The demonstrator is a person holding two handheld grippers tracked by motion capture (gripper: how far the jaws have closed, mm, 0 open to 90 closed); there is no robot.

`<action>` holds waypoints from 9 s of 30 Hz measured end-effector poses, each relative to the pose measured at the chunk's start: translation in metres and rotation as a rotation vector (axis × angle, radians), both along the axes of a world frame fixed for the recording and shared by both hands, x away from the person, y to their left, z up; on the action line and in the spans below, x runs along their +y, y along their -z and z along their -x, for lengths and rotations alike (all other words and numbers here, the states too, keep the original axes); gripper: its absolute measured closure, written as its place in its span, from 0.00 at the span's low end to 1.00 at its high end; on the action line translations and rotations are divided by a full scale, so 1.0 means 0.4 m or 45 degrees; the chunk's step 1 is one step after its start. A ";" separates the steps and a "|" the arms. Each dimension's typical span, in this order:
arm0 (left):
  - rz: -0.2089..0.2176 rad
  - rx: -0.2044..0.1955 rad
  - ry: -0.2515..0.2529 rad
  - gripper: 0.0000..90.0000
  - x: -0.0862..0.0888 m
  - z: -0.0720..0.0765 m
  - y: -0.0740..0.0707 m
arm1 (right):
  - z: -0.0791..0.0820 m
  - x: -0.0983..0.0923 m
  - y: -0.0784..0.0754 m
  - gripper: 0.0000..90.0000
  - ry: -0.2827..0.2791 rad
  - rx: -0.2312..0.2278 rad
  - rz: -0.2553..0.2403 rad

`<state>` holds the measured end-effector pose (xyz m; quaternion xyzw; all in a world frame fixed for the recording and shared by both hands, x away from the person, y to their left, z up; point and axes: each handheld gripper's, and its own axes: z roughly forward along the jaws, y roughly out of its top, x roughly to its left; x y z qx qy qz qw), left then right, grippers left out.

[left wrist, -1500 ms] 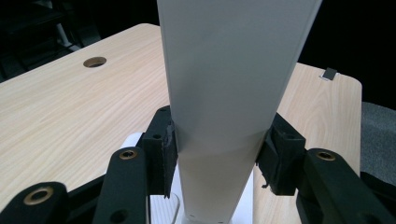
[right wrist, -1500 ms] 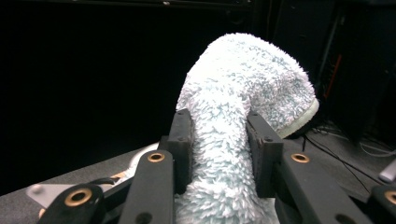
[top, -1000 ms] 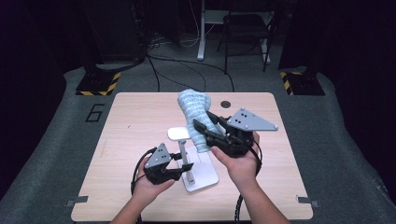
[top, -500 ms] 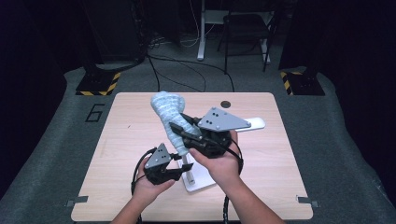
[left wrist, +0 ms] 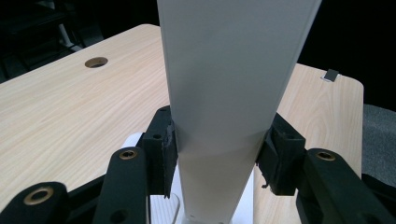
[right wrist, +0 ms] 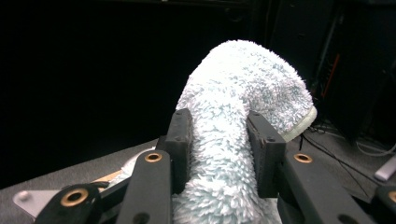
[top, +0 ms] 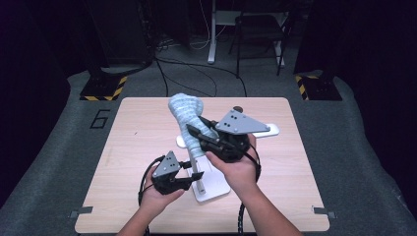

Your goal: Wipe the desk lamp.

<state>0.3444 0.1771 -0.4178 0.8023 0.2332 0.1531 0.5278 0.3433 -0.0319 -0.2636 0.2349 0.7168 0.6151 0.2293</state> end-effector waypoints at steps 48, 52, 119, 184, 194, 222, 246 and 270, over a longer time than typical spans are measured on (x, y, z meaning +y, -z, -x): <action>0.017 0.036 -0.062 0.59 0.023 -0.048 -0.006 | 0.161 -0.159 0.172 0.74 -0.049 -0.003 -0.030; 0.017 0.036 -0.068 0.59 0.029 -0.059 -0.006 | 0.172 -0.158 0.167 0.74 -0.049 0.009 -0.007; 0.094 0.001 -0.047 0.52 0.055 -0.035 -0.005 | -0.027 -0.368 0.587 0.72 0.588 0.508 0.301; 0.060 0.023 0.037 0.59 0.028 -0.004 -0.021 | 0.003 -0.319 0.559 0.47 0.535 0.491 0.184; 0.095 0.069 0.118 0.60 0.033 -0.003 -0.020 | 0.036 -0.186 0.519 0.52 0.232 0.442 0.254; 0.071 0.054 0.125 0.57 0.022 0.004 -0.018 | 0.034 -0.033 0.525 0.88 -0.035 0.436 0.300; 0.036 0.056 0.092 0.78 -0.003 0.004 -0.011 | -0.001 -0.054 0.532 0.90 0.048 0.478 0.232; 0.053 0.058 -0.001 0.57 0.016 -0.013 0.001 | -0.021 -0.007 0.516 0.53 0.000 0.407 0.269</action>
